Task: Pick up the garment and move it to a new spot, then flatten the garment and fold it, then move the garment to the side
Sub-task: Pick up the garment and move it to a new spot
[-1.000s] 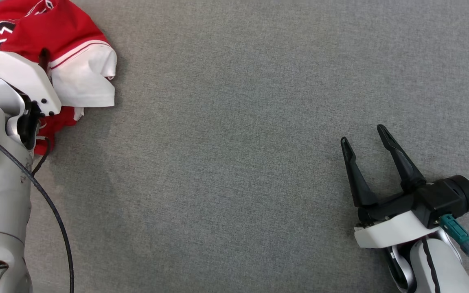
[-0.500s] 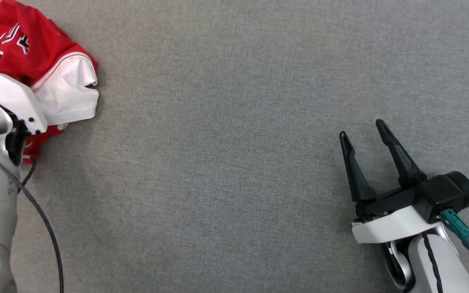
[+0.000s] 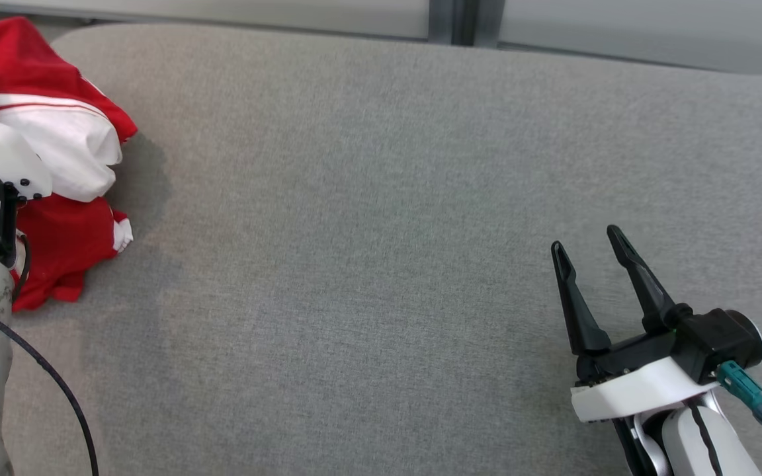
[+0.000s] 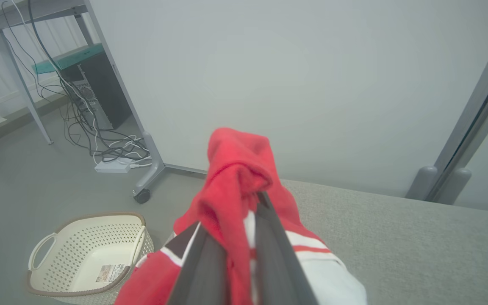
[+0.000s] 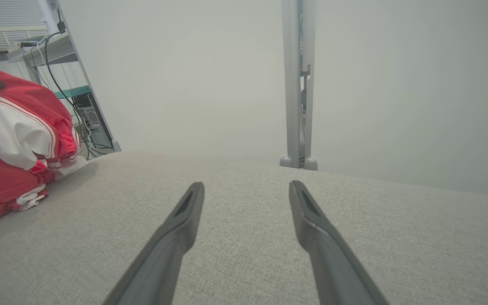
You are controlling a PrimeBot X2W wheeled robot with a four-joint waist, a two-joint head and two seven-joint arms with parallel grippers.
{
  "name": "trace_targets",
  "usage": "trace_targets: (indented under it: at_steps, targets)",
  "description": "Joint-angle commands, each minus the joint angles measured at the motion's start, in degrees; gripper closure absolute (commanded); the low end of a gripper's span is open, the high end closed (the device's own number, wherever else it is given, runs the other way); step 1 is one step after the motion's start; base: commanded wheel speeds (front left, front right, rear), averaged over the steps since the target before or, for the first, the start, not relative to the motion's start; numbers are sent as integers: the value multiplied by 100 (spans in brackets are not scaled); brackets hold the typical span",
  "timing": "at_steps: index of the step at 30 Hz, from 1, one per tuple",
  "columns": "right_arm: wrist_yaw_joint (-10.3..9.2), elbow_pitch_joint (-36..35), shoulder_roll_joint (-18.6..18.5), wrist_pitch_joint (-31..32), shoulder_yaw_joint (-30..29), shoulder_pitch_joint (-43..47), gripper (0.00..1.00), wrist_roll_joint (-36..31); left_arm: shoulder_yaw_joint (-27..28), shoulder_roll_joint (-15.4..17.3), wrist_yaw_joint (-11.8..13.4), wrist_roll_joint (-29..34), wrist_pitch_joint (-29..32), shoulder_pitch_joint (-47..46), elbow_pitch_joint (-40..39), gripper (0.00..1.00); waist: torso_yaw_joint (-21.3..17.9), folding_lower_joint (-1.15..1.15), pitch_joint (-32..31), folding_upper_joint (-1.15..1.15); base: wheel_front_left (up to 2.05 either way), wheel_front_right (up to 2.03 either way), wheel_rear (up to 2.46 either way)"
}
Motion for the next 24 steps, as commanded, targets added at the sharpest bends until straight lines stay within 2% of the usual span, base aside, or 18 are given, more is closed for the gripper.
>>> trace_targets:
  at_steps: [1, 11, 19, 24]
  targets:
    - [-2, 15, -27, -7, 3, 71, 0, 60, -18, 33, -5, 20, -65, 7, -63, 100, -128, 0, -288, 0, 0, 0, 0]
    - [-2, 69, -28, -7, 44, 448, 0, 193, -276, -251, -54, 55, -74, -51, -924, 100, -616, 0, -1161, 0, 0, 0, 0]
    - [-2, 67, -27, -7, 57, 680, 0, 326, -430, -536, -126, -122, 523, 268, -2250, 100, -1266, 0, -1587, 0, 0, 0, 0]
    - [-2, 57, -29, -7, 119, 649, 0, 371, -590, -658, -115, -164, 1022, 524, -3133, 100, -1842, 0, -1633, 0, 0, 0, 0]
